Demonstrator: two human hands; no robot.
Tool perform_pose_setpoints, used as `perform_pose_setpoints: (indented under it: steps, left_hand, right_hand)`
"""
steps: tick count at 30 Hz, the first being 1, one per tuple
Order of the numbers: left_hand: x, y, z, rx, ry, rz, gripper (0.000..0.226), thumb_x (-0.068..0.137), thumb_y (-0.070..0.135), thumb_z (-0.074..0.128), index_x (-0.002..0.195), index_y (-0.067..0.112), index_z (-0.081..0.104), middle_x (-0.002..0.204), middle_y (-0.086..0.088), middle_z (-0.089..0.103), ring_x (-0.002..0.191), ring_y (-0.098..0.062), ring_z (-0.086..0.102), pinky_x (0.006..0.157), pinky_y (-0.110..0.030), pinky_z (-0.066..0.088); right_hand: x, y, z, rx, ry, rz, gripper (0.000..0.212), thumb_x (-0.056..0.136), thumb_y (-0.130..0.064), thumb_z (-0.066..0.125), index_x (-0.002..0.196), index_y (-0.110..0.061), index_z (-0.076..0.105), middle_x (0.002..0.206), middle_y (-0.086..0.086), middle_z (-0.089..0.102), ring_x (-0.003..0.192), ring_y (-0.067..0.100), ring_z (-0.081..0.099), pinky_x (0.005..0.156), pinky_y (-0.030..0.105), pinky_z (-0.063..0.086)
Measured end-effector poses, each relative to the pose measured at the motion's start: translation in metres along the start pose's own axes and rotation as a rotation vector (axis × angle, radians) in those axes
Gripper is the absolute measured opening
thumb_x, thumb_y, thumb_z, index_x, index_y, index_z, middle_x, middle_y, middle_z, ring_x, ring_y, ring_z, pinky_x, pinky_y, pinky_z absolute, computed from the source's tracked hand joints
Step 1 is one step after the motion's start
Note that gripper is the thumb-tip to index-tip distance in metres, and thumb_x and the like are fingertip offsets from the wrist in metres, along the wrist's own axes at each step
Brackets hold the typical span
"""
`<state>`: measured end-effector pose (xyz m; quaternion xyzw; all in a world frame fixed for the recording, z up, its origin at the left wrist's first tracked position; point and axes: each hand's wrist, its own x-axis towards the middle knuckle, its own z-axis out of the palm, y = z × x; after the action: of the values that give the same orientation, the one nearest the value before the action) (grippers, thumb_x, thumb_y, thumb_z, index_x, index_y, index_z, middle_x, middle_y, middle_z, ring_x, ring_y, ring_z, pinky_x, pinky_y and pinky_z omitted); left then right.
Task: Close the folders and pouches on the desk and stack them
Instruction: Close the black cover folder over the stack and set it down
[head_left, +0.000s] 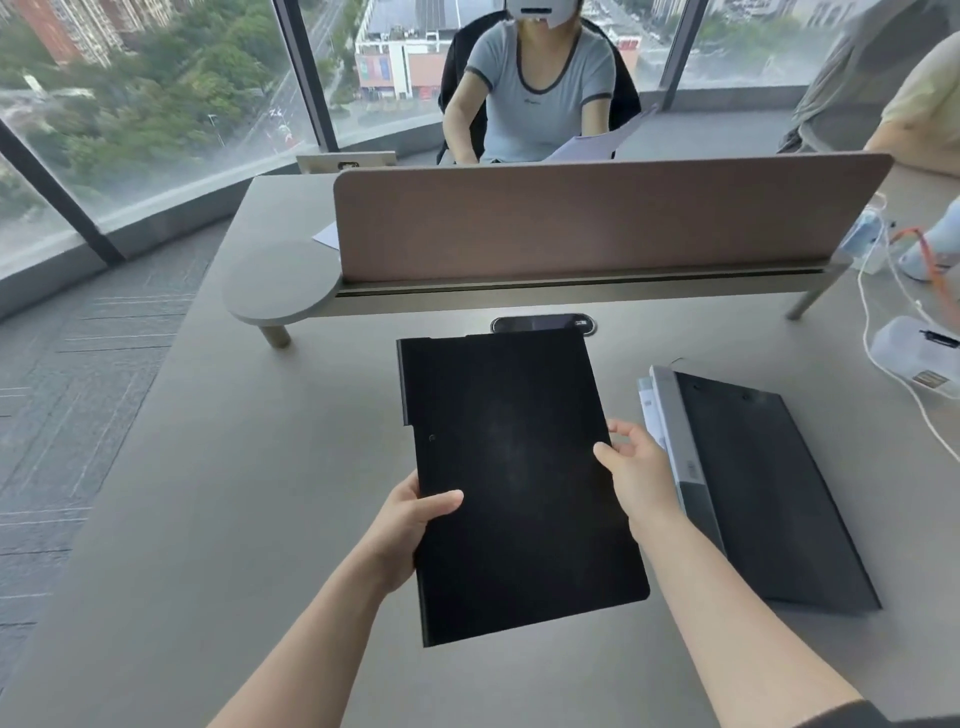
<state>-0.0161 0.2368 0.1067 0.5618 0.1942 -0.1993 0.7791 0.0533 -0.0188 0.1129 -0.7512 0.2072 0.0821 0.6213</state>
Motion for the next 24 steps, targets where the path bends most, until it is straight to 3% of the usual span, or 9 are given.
perform_pose_setpoints:
  steps: [5, 9, 13, 16, 19, 21, 24]
  left_hand:
    - [0.011, -0.005, 0.002, 0.056, 0.011, -0.016, 0.05, 0.072, 0.008, 0.069, 0.122, 0.012, 0.064, 0.116, -0.018, 0.073, 0.106, -0.041, 0.069, 0.098, -0.056, 0.052]
    - [0.02, -0.009, 0.011, 0.144, 0.041, -0.013, 0.046, 0.073, 0.006, 0.07, 0.118, 0.014, 0.066, 0.111, -0.011, 0.076, 0.102, -0.034, 0.072, 0.096, -0.053, 0.054]
    - [0.032, -0.013, 0.031, 0.206, 0.078, -0.033, 0.039, 0.083, -0.002, 0.068, 0.118, 0.014, 0.066, 0.107, -0.008, 0.077, 0.098, -0.03, 0.074, 0.094, -0.051, 0.056]
    - [0.044, -0.013, 0.054, 0.244, 0.09, -0.035, 0.037, 0.084, 0.001, 0.069, 0.119, 0.013, 0.066, 0.107, -0.008, 0.077, 0.096, -0.028, 0.075, 0.092, -0.047, 0.058]
    - [0.056, -0.011, 0.08, 0.26, 0.102, -0.027, 0.031, 0.086, 0.001, 0.068, 0.115, 0.013, 0.067, 0.101, -0.006, 0.079, 0.09, -0.025, 0.076, 0.079, -0.037, 0.061]
    - [0.064, -0.011, 0.102, 0.257, 0.108, -0.024, 0.028, 0.087, 0.0, 0.067, 0.113, 0.012, 0.068, 0.099, -0.006, 0.079, 0.086, -0.023, 0.077, 0.072, -0.031, 0.06]
    - [0.075, -0.012, 0.138, 0.255, 0.107, -0.029, 0.029, 0.088, 0.001, 0.066, 0.115, 0.012, 0.068, 0.101, -0.007, 0.079, 0.088, -0.025, 0.076, 0.073, -0.033, 0.06]
  right_hand:
    - [-0.005, 0.008, -0.006, 0.009, 0.032, 0.025, 0.034, 0.095, -0.005, 0.058, 0.126, -0.018, 0.059, 0.115, 0.002, 0.067, 0.106, 0.019, 0.065, 0.081, 0.028, 0.049]
    - [-0.006, 0.016, -0.019, 0.008, 0.057, 0.029, 0.03, 0.093, -0.004, 0.059, 0.119, -0.02, 0.061, 0.105, -0.004, 0.069, 0.1, 0.014, 0.065, 0.084, 0.03, 0.051]
    - [-0.001, 0.019, -0.04, -0.024, 0.092, 0.026, 0.038, 0.094, -0.005, 0.059, 0.131, -0.015, 0.059, 0.118, 0.004, 0.065, 0.111, 0.021, 0.061, 0.092, 0.033, 0.048]
    - [0.008, 0.019, -0.062, -0.042, 0.111, 0.001, 0.039, 0.094, -0.004, 0.058, 0.132, -0.013, 0.059, 0.119, 0.003, 0.061, 0.111, 0.018, 0.057, 0.092, 0.031, 0.044]
    - [0.02, 0.02, -0.086, -0.046, 0.127, -0.011, 0.037, 0.093, -0.003, 0.059, 0.129, -0.012, 0.061, 0.119, 0.003, 0.063, 0.109, 0.017, 0.059, 0.089, 0.028, 0.043]
    - [0.032, 0.02, -0.105, -0.046, 0.137, -0.004, 0.035, 0.092, -0.004, 0.061, 0.126, -0.013, 0.063, 0.113, 0.004, 0.067, 0.099, 0.015, 0.063, 0.081, 0.025, 0.045]
    - [0.05, 0.016, -0.138, -0.05, 0.14, 0.003, 0.031, 0.091, -0.004, 0.061, 0.119, -0.015, 0.064, 0.097, -0.001, 0.066, 0.09, 0.012, 0.063, 0.071, 0.021, 0.045]
